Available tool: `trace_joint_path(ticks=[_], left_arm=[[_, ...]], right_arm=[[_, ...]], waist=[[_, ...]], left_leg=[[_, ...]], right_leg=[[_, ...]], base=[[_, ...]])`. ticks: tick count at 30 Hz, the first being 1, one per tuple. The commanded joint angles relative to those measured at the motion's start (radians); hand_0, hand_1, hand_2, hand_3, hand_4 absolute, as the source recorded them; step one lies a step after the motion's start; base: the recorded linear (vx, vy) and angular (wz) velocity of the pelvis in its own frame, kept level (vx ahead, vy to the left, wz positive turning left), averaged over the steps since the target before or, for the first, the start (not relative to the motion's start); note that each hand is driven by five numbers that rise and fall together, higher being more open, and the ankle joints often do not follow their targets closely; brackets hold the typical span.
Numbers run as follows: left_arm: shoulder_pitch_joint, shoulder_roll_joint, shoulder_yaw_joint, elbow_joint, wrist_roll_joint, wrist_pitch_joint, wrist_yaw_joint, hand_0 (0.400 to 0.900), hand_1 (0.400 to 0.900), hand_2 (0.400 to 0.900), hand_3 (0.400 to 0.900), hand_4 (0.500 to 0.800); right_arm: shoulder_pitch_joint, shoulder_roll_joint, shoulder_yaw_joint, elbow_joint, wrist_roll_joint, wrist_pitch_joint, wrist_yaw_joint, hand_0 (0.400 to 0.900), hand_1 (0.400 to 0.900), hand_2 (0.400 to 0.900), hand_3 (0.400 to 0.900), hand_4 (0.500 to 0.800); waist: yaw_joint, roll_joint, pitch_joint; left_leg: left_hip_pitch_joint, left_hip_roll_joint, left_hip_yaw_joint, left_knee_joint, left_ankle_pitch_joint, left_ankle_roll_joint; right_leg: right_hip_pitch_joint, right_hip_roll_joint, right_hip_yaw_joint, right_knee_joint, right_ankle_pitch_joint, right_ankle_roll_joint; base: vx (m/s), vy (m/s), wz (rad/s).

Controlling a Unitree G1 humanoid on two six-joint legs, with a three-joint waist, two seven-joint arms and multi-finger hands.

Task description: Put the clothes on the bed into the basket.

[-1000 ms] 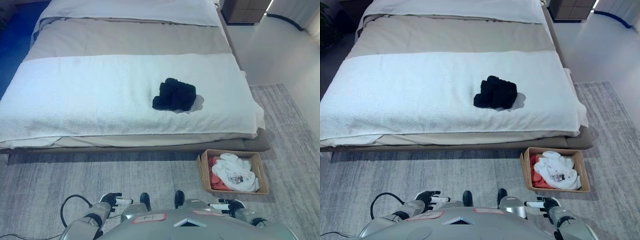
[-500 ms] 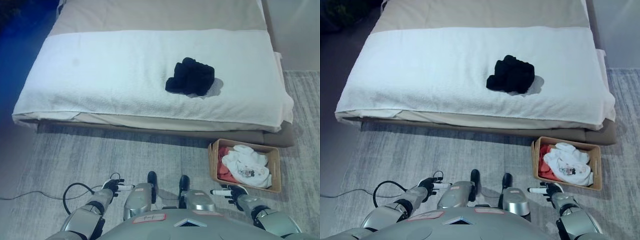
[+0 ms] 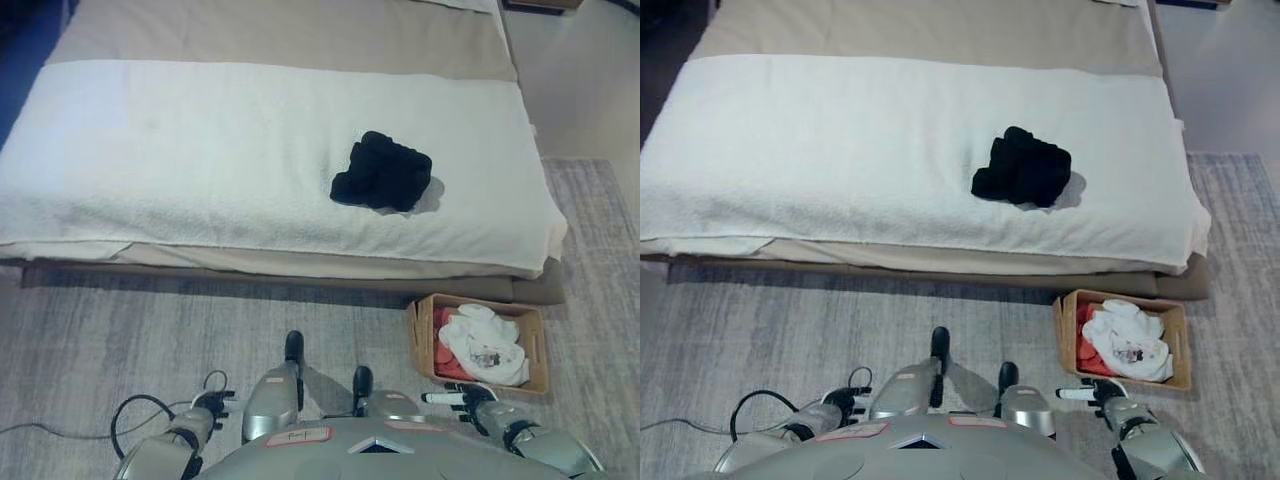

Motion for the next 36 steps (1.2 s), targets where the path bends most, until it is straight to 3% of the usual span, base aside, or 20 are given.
trace_joint_path(ticks=[1,2,3,4,6,11,12,14,16,17,18,20,23,27,30,36], left_arm=[[-0.013,0.061,-0.009,0.003,-0.001,-0.012,0.014,0.9,0.9,0.9,0.9,0.8],[-0.02,0.065,-0.015,-0.004,-0.003,-0.013,0.013,0.9,0.9,0.9,0.9,0.8],[-0.027,0.074,-0.022,-0.008,0.001,-0.013,0.013,0.9,0.9,0.9,0.9,0.8],[-0.027,0.074,-0.022,-0.008,0.001,-0.013,0.013,0.9,0.9,0.9,0.9,0.8],[-0.038,0.086,-0.026,-0.015,0.0,-0.01,0.015,0.9,0.9,0.9,0.9,0.8],[-0.054,0.106,-0.025,-0.022,-0.005,-0.011,0.018,0.9,0.9,0.9,0.9,0.8],[-0.069,0.117,-0.026,-0.024,-0.012,-0.012,0.019,0.9,0.9,0.9,0.9,0.8],[-0.078,0.114,-0.029,-0.023,-0.011,-0.014,0.022,0.9,0.9,0.9,0.9,0.8],[-0.08,0.11,-0.033,-0.022,-0.009,-0.016,0.024,0.9,0.9,0.9,0.9,0.8],[-0.092,0.107,-0.034,-0.02,-0.012,-0.017,0.025,0.9,0.9,0.9,0.9,0.8],[-0.093,0.107,-0.034,-0.02,-0.012,-0.017,0.025,0.9,0.9,0.9,0.9,0.8],[-0.095,0.099,-0.032,-0.017,-0.012,-0.022,0.026,0.9,0.9,0.9,0.9,0.8],[-0.085,0.095,-0.026,-0.007,-0.012,-0.023,0.024,0.9,0.9,0.9,0.9,0.8],[-0.069,0.094,-0.019,-0.001,0.0,-0.022,0.017,0.9,0.9,0.9,0.9,0.8],[-0.041,0.081,-0.009,0.007,0.002,-0.02,0.011,0.9,0.9,0.9,0.9,0.8],[-0.02,0.02,-0.068,-0.011,0.014,-0.024,0.003,0.9,0.9,0.9,0.9,0.8]], right_arm=[[-0.03,-0.035,0.013,0.002,-0.007,0.001,-0.003,0.9,0.9,0.9,0.9,0.8],[-0.034,-0.029,0.016,0.001,-0.008,0.002,0.0,0.9,0.9,0.9,0.9,0.8],[-0.043,-0.021,0.022,-0.011,-0.006,0.003,0.006,0.9,0.9,0.9,0.9,0.8],[-0.043,-0.021,0.022,-0.011,-0.006,0.003,0.006,0.9,0.9,0.9,0.9,0.8],[-0.057,-0.013,0.03,-0.027,-0.003,0.002,0.006,0.9,0.9,0.9,0.9,0.8],[-0.079,-0.017,0.038,-0.042,-0.001,-0.002,-0.002,0.9,0.9,0.9,0.9,0.8],[-0.09,-0.025,0.042,-0.054,0.009,-0.004,-0.002,0.9,0.9,0.9,0.9,0.8],[-0.11,-0.035,0.041,-0.066,0.019,-0.011,-0.013,0.9,0.9,0.9,0.9,0.8],[-0.123,-0.039,0.042,-0.073,0.023,-0.013,-0.02,0.9,0.9,0.9,0.9,0.8],[-0.148,-0.054,0.042,-0.102,0.026,-0.014,-0.029,0.9,0.9,0.9,0.9,0.8],[-0.149,-0.054,0.042,-0.102,0.026,-0.014,-0.029,0.9,0.9,0.9,0.9,0.8],[-0.184,-0.078,0.042,-0.141,0.019,-0.018,-0.039,0.9,0.9,0.9,0.9,0.8],[-0.207,-0.101,0.035,-0.176,0.018,-0.02,-0.044,0.9,0.9,0.9,0.9,0.8],[-0.22,-0.147,0.024,-0.242,0.019,-0.026,-0.047,0.9,0.9,0.9,0.9,0.8],[-0.265,-0.23,0.022,-0.301,0.006,-0.033,-0.051,0.9,0.9,0.9,0.9,0.8],[-0.463,-0.382,0.069,-0.389,0.011,-0.056,-0.08,0.9,0.9,0.9,0.9,0.8]], waist=[[-0.007,-0.029,-0.049],[-0.009,-0.035,-0.055],[-0.018,-0.044,-0.056],[-0.017,-0.045,-0.056],[-0.031,-0.052,-0.042],[-0.038,-0.052,-0.028],[-0.041,-0.048,-0.029],[-0.037,-0.046,-0.022],[-0.039,-0.047,-0.009],[-0.041,-0.052,0.005],[-0.042,-0.051,0.009],[-0.055,-0.055,0.033],[-0.06,-0.062,0.038],[-0.061,-0.064,0.018],[-0.057,-0.046,-0.012],[-0.066,0.003,-0.038]], left_leg=[[-0.166,-0.002,-0.02,0.145,-0.067,-0.022],[-0.16,-0.008,-0.013,0.147,-0.081,-0.012],[-0.131,-0.019,-0.006,0.129,-0.099,0.007],[-0.131,-0.019,-0.004,0.129,-0.099,0.007],[-0.073,-0.039,-0.011,0.111,-0.121,0.031],[-0.002,-0.055,-0.029,0.077,-0.139,0.046],[0.024,-0.051,-0.044,0.045,-0.132,0.043],[0.048,-0.041,-0.048,0.025,-0.136,0.033],[0.061,-0.042,-0.055,0.026,-0.142,0.028],[0.073,-0.047,-0.058,0.031,-0.157,0.021],[0.078,-0.046,-0.059,0.031,-0.158,0.021],[0.103,-0.054,-0.071,0.05,-0.183,0.012],[0.13,-0.058,-0.08,0.059,-0.204,0.003],[0.145,-0.051,-0.092,0.055,-0.219,-0.012],[0.173,-0.012,-0.106,0.038,-0.217,-0.036],[0.176,0.033,-0.108,0.001,-0.192,-0.064]], right_leg=[[0.047,-0.007,0.082,0.102,-0.096,0.071],[0.026,-0.012,0.087,0.147,-0.084,0.079],[-0.016,-0.018,0.094,0.241,-0.023,0.09],[-0.016,-0.018,0.095,0.243,-0.024,0.09],[-0.068,-0.023,0.089,0.384,0.073,0.096],[-0.107,-0.005,0.063,0.474,0.087,0.088],[-0.148,0.043,0.076,0.42,0.008,0.069],[-0.163,0.028,0.046,0.325,-0.022,0.066],[-0.163,0.022,0.038,0.27,-0.014,0.069],[-0.208,-0.009,0.041,0.161,0.046,0.087],[-0.201,-0.008,0.039,0.157,0.047,0.087],[-0.238,-0.042,0.089,0.089,0.127,0.116],[-0.241,-0.046,0.105,0.085,0.16,0.128],[-0.21,-0.041,0.108,0.074,0.143,0.122],[-0.179,-0.027,0.075,0.075,0.119,0.107],[-0.143,-0.003,0.039,0.033,0.09,0.082]], base=[[0.22,0.274,-0.36],[0.21,0.286,-0.22],[0.21,0.286,-0.22],[0.2,0.296,-0.17],[0.18,0.263,0.03],[0.18,0.198,0.13],[0.12,0.055,0.19],[0.18,0.018,0.28],[0.13,-0.036,0.27],[0.07,-0.044,0.18],[0.12,-0.06,0.29],[0.14,-0.078,0.42],[0.14,-0.151,0.34],[0.14,-0.189,0.24],[0.18,-0.226,0.14],[0.12,-0.164,0.12]])
